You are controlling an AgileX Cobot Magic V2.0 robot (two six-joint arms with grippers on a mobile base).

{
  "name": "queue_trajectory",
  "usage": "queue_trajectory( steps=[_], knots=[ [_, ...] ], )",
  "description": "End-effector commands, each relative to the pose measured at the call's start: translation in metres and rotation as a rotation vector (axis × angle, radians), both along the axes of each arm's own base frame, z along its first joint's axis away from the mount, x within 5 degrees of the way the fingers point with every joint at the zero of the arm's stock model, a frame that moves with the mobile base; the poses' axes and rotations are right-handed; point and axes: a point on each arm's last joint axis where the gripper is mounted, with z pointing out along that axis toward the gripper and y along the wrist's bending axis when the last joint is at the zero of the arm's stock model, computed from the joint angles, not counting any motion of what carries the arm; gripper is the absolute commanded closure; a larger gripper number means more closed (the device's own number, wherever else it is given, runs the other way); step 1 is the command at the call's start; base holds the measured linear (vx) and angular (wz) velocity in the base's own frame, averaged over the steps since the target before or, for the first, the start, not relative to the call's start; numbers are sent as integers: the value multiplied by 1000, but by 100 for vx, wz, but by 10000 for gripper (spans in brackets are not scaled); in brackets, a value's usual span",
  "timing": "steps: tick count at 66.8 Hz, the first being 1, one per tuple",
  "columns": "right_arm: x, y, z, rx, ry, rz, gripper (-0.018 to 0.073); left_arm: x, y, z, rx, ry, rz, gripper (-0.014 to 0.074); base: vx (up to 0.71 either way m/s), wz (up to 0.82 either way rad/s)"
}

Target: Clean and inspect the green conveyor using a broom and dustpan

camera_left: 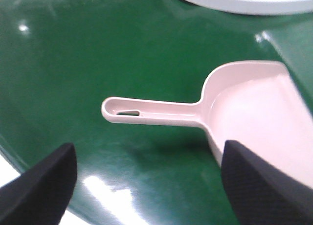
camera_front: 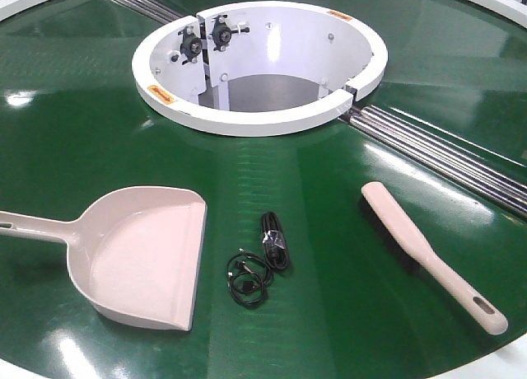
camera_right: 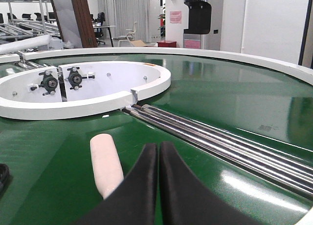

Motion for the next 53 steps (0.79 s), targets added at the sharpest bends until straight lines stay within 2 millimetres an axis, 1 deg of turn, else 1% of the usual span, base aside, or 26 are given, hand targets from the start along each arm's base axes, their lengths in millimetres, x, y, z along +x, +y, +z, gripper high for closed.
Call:
queue_trajectory(
  steps=[1, 2, 5, 10, 14, 20, 26, 33, 37, 45, 53],
  knots=[
    [-1, 1, 6, -14, -81, 9, 568, 15, 0, 29, 125, -9, -77, 20, 0, 0],
    [-1, 1, 6, -14, -81, 9, 568, 17, 0, 34, 149, -6, -92, 20, 0, 0],
    [-1, 1, 6, -14, -81, 9, 568, 26, 0, 40, 185, 33, -124, 20, 0, 0],
    [-1, 1, 6, -14, -81, 9, 568, 44, -2, 56, 243, 77, -197, 20, 0, 0],
    [-1, 1, 6, -14, -81, 9, 568, 59, -4, 64, 287, 124, -271, 20, 0, 0],
    [-1, 1, 6, -14, -81, 9, 568, 84, -7, 69, 363, 226, -413, 20, 0, 0],
    [-1, 1, 6, -14, -81, 9, 568, 106, -13, 64, 447, 312, -557, 20, 0, 0],
    [-1, 1, 6, -14, -81, 9, 568, 127, -20, 55, 528, 337, -681, 20, 0, 0],
    [-1, 1, 6, -14, -81, 9, 568, 138, -22, 46, 599, 346, -756, 20, 0, 0],
    [-1, 1, 6, -14, -81, 9, 568, 153, -19, 29, 720, 405, -861, 20, 0, 0],
    [-1, 1, 6, -14, -81, 9, 568, 160, -13, 19, 801, 468, -894, 20, 0, 0]
  ],
)
